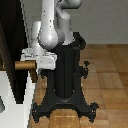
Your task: Open the door by pressing down and pulling on the handle.
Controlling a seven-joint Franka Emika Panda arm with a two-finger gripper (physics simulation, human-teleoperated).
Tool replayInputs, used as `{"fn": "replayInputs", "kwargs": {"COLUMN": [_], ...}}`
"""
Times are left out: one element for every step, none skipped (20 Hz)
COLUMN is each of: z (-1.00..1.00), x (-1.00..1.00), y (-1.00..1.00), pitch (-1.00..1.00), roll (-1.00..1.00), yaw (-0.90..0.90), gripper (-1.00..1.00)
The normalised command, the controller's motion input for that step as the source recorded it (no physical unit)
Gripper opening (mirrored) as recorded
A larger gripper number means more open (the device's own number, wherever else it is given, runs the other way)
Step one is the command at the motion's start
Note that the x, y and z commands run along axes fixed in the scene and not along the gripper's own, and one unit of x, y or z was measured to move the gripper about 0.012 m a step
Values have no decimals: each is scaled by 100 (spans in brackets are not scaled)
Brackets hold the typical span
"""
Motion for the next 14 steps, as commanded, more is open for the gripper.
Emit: {"fn": "replayInputs", "kwargs": {"z": [0, 0, 0, 0, 0, 0, 0, 0, 0, 0, 0, 0, 0, 0], "x": [0, 0, 0, 0, 0, 0, 0, 0, 0, 0, 0, 0, 0, 0], "y": [100, 100, 100, 100, 100, 100, 100, 100, 100, 100, 100, 100, 100, 0], "pitch": [0, 0, 0, 0, 0, 0, 0, 0, 0, 0, 0, 0, 0, 0], "roll": [0, 0, 0, 0, 0, 0, 0, 0, 0, 0, 0, 0, 0, 0], "yaw": [0, 0, 0, 0, 0, 0, 0, 0, 0, 0, 0, 0, 0, 0], "gripper": [-100, -100, -100, -100, -100, -100, -100, -100, -100, -100, -100, -100, -100, -100]}}
